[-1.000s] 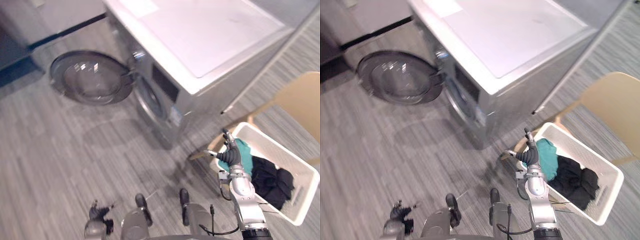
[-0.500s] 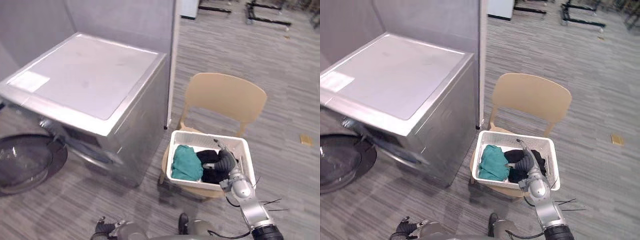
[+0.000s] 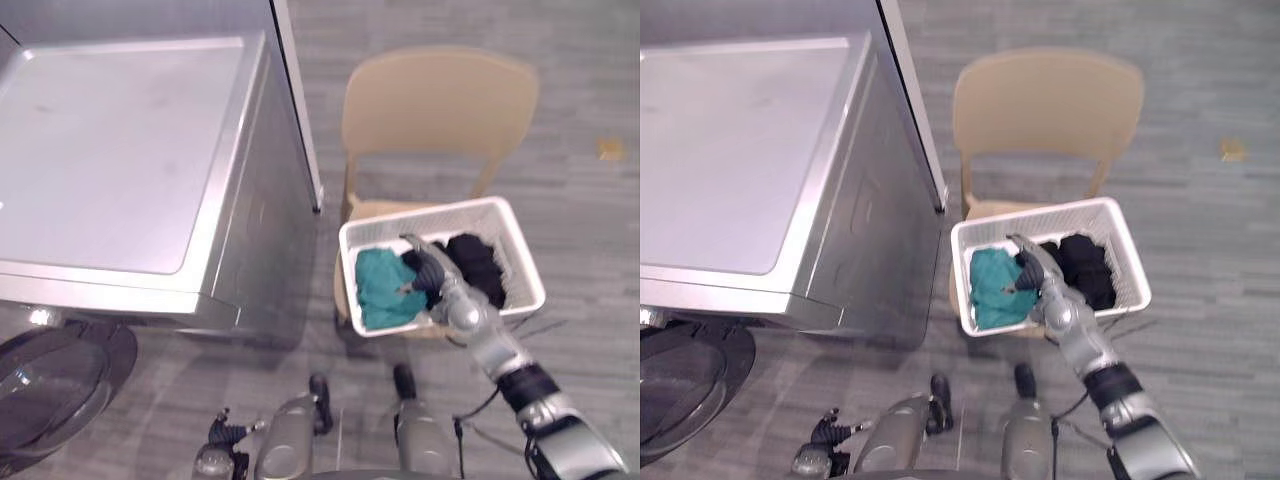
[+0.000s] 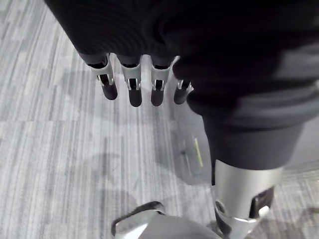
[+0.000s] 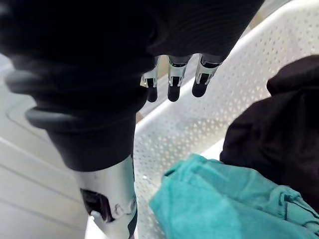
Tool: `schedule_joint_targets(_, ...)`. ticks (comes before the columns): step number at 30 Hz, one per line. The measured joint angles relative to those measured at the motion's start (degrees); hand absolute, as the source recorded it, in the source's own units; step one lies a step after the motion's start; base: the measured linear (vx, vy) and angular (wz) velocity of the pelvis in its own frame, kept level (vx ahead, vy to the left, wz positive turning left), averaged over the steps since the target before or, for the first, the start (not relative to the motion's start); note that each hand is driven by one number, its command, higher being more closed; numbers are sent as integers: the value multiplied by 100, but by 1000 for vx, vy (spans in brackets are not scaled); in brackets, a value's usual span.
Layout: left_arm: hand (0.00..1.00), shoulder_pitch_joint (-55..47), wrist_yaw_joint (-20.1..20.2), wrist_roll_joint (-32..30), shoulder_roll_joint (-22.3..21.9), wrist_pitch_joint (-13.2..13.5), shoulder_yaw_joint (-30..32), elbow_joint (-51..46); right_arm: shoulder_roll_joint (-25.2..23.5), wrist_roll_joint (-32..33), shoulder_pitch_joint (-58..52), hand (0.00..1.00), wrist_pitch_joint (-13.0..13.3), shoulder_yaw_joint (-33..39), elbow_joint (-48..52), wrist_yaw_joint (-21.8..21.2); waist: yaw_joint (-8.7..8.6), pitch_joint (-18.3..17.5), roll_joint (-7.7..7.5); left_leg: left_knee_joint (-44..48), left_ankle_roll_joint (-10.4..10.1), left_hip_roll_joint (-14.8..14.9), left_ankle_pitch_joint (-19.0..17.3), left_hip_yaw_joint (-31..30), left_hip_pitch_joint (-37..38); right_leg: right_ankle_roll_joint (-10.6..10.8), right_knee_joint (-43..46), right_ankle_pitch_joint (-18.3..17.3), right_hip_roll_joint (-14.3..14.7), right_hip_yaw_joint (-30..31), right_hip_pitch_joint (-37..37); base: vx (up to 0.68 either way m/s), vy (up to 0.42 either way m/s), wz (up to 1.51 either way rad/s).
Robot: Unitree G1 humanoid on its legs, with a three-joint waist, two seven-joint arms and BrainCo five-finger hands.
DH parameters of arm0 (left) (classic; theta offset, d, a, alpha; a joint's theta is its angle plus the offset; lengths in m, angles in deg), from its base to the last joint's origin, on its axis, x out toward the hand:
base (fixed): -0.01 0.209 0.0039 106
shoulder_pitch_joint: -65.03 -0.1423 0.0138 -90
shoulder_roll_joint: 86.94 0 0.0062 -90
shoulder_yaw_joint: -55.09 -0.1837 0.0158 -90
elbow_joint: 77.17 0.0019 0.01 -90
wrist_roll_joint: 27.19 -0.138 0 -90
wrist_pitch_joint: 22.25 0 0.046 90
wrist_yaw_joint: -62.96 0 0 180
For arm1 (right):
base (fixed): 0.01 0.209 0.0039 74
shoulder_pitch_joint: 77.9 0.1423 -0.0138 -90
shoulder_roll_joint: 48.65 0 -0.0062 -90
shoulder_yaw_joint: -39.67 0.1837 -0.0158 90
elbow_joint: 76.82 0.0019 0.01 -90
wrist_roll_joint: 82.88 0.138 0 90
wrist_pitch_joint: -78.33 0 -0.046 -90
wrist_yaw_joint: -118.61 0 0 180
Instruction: Pick up the laundry basket with both hands and put the clothes into the washing machine.
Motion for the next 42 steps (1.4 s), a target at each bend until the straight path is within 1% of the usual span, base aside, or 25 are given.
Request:
schedule_joint_targets(2,0,158,-51,124,-11,32,-67,-47,122,-98,258,0,-7,-59,-195,69,15,65,5,-33,41,-75,137,-80,-300,-1,52,14,-73,-131,-272,9,33,33)
schedule_joint_targets(3,0,254,-107,236,-18,79,-87,-86,170,-146,369,0,-61,-60,-225,105,64,145,4,-71,20,-105,206,-123,-381,-1,112,14,-98,-191,-371,15,9,31)
schedule_joint_targets(5,0,328,-135,338,-34,129,-101,-260,209,-146,522,0,-114,-62,-243,184,133,189,9,-129,32,-123,282,-144,-527,-2,186,14,-136,-275,-546,-25,-7,24)
schedule_joint_targets(6,0,409,-217,460,-62,157,-102,-332,207,-140,701,0,-132,-73,-329,250,184,193,9,-182,-7,-131,352,-162,-695,-4,236,13,-152,-337,-723,-37,-15,24)
schedule_joint_targets(8,0,480,-240,549,-91,189,-103,-436,205,-125,935,0,-199,-143,-461,337,212,238,0,-251,-2,-147,437,-214,-845,-17,306,5,-155,-421,-892,-53,-30,25)
schedule_joint_targets(9,0,537,-246,557,-124,207,-102,-496,226,-124,1070,0,-247,-151,-495,397,281,276,1,-284,-26,-142,470,-230,-985,-31,357,-2,-159,-460,-1031,-74,-36,24)
schedule_joint_targets(10,0,600,-253,581,-145,226,-102,-501,235,-125,1215,0,-256,-202,-597,459,304,291,5,-292,-42,-131,479,-259,-1113,-57,421,-18,-160,-507,-1164,-87,-39,23)
schedule_joint_targets(12,0,709,-260,668,-148,218,-100,-496,246,-140,1479,0,-279,-320,-715,461,298,340,-9,-292,-83,-105,521,-289,-1307,-78,511,-30,-159,-592,-1356,-72,-42,22)
schedule_joint_targets(13,0,777,-268,670,-151,221,-100,-505,261,-170,1688,0,-300,-460,-822,462,304,425,-25,-290,-94,-80,559,-288,-1394,-101,589,-45,-153,-631,-1454,-55,-47,20)
schedule_joint_targets(14,0,852,-280,674,-158,218,-98,-503,269,-218,1886,100,-333,-643,-960,452,310,463,-41,-292,-127,-67,582,-289,-1487,-133,663,-69,-154,-673,-1562,-48,-45,17)
schedule_joint_targets(16,0,956,-329,675,-160,219,-90,-556,269,-363,2129,100,-343,-817,-1118,438,320,512,-46,-296,-133,-44,629,-293,-1588,-169,763,-96,-153,-734,-1680,-27,-39,17)
schedule_joint_targets(18,0,995,-347,676,-165,221,-87,-672,262,-375,2236,100,-349,-857,-1173,449,347,512,-46,-312,-111,-41,704,-297,-1625,-199,834,-119,-154,-746,-1751,7,-32,12)
schedule_joint_targets(20,0,1006,-351,681,-165,222,-85,-792,275,-354,2387,100,-379,-848,-1286,446,385,512,-47,-340,-146,-39,745,-286,-1587,-221,963,-191,-160,-762,-1776,10,-34,5)
schedule_joint_targets(23,0,1082,-355,773,-163,221,-84,-838,289,-117,2377,100,-383,-850,-1279,444,441,511,-48,-462,-214,-27,792,-304,-1475,-264,1033,-238,-154,-820,-1738,-5,-46,6)
schedule_joint_targets(26,0,1084,-354,781,-162,219,-84,-910,293,115,2359,100,-395,-825,-1215,443,422,510,-51,-515,-227,0,815,-307,-1401,-271,1033,-242,-136,-877,-1682,-12,-41,2)
schedule_joint_targets(27,0,1084,-354,781,-162,219,-83,-937,301,278,2232,100,-462,-639,-910,446,407,509,-52,-525,-227,19,815,-294,-1350,-271,1032,-242,-125,-878,-1636,-14,-40,-2)
schedule_joint_targets(29,0,1083,-354,781,-160,201,-83,-936,300,385,2054,100,-468,-421,-553,453,382,507,-57,-532,-227,33,815,-285,-1267,-272,1027,-243,-117,-879,-1553,-6,-34,-3)
schedule_joint_targets(32,0,1079,-354,781,-128,158,-75,-944,248,645,1521,100,-475,142,410,496,361,501,-167,-587,-227,76,814,-235,-1004,-301,1004,-261,-76,-876,-1332,1,-33,-7)
schedule_joint_targets(33,0,1078,-354,781,-119,141,-71,-943,207,712,1418,100,-476,256,593,546,338,512,-200,-594,-226,87,813,-229,-948,-307,992,-265,-65,-876,-1279,1,-43,-7)
schedule_joint_targets(35,0,1046,-350,780,-120,100,-32,-945,-18,871,904,100,-476,761,1462,745,287,474,-332,-600,-228,137,810,-181,-794,-335,984,-284,-27,-867,-1154,3,-53,-11)
schedule_joint_targets(36,0,1042,-349,778,-119,99,-31,-946,-72,941,772,100,-475,868,1655,805,285,474,-356,-599,-227,156,808,-156,-741,-337,978,-285,-12,-861,-1107,9,-51,-13)
schedule_joint_targets(38,0,1000,-342,768,-125,73,-23,-956,-427,1110,117,100,-467,1386,2461,967,279,434,-439,-600,-222,216,790,-107,-491,-367,975,-332,36,-852,-877,20,-65,-11)
schedule_joint_targets(39,0,958,-340,761,-126,46,-18,-994,-538,1174,-43,100,-463,1476,2633,995,276,424,-458,-605,-222,228,784,-96,-412,-373,975,-349,45,-854,-807,26,-72,-9)
schedule_joint_targets(41,0,738,-331,729,-148,-32,50,-1105,-989,1328,-691,100,-449,1782,3269,1109,247,317,-562,-622,-237,277,725,-12,-136,-372,971,-438,72,-852,-572,27,-47,-14)
schedule_joint_targets(42,0,602,-326,698,-156,-70,103,-1102,-1221,1431,-1023,100,-421,1902,3519,1135,215,194,-636,-674,-252,285,704,23,1,-379,962,-466,80,-843,-485,31,-33,-14)
